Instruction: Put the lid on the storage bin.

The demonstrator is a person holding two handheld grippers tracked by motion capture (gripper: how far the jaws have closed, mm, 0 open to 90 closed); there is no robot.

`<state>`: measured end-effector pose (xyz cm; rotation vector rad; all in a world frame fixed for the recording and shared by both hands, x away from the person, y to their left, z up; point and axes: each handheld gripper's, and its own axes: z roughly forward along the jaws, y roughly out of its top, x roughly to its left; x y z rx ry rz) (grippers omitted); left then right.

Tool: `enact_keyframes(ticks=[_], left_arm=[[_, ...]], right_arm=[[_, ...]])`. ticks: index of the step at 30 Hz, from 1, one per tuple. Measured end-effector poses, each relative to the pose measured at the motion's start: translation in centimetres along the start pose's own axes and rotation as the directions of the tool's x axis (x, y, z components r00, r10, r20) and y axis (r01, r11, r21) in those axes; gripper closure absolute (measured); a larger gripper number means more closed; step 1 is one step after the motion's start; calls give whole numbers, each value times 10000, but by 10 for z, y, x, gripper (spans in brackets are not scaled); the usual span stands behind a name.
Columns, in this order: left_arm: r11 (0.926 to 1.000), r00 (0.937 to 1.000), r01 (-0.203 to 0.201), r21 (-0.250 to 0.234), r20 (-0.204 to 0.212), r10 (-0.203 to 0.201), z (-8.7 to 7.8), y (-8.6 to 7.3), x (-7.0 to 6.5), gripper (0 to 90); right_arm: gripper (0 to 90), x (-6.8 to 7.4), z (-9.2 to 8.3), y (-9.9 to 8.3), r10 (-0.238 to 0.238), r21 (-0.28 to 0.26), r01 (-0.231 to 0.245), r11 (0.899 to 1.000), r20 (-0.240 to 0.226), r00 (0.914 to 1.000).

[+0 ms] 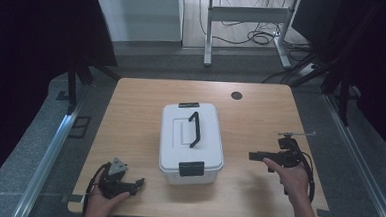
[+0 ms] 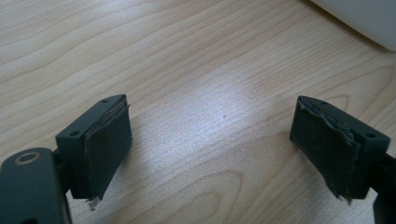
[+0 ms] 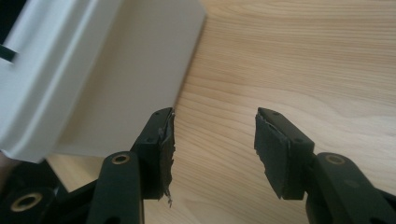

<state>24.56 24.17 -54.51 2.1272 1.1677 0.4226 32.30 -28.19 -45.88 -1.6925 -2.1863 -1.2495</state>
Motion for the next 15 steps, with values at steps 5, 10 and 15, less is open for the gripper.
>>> enact_keyframes(ticks=[5, 10, 15], left_arm=[[10000, 10000, 5, -4, -7, -5, 0, 0, 0, 126], [10000, 10000, 4, -3, -4, -4, 0, 0, 0, 126], [10000, 10000, 5, -3, -5, -5, 0, 0, 0, 126]], right_arm=[[481, -10, -5, -6, 102, -67, -101, 9999, 152, 9998], [482, -12, 0, -9, 213, 35, -214, 9998, 113, 9997], [479, -14, 4, -11, 279, 153, -280, 9995, 107, 9996]])
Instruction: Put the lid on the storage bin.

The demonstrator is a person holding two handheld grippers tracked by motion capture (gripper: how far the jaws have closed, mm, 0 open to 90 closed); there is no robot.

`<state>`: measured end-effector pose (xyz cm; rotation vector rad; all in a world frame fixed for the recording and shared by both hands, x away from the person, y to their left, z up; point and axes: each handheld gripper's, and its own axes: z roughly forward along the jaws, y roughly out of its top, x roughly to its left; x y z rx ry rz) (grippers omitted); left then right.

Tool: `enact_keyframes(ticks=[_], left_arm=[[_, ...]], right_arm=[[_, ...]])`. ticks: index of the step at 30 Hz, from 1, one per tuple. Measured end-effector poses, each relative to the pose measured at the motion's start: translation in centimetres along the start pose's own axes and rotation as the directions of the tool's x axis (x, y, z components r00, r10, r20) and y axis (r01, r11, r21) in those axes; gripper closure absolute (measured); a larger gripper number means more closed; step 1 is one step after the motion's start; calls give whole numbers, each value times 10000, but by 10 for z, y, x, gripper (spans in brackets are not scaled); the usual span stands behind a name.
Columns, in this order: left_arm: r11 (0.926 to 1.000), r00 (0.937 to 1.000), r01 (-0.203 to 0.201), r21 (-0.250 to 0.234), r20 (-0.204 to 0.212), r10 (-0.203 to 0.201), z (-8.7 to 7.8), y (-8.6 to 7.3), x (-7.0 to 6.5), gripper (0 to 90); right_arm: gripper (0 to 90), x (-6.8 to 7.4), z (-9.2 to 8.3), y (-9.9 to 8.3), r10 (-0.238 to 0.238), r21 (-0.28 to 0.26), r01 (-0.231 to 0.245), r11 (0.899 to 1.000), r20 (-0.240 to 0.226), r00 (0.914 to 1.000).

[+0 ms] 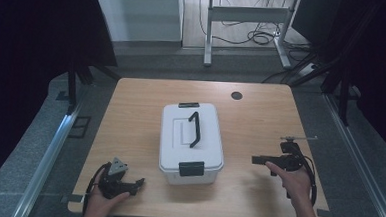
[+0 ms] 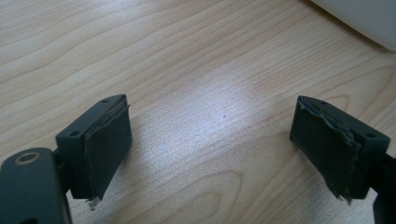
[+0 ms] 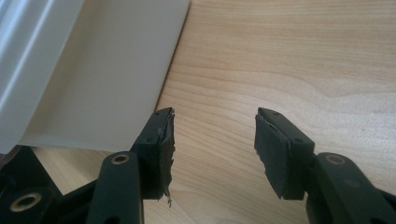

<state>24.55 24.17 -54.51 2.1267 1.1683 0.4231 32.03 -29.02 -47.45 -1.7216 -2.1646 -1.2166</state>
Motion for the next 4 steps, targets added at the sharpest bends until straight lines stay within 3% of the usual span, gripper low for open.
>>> enact_keyframes(ticks=[4], left_arm=[[10000, 10000, 1, 0, -1, -1, 0, 0, 0, 126]], right_arm=[[477, -1, 1, -1, 78, 33, -78, 10000, -83, 9999]])
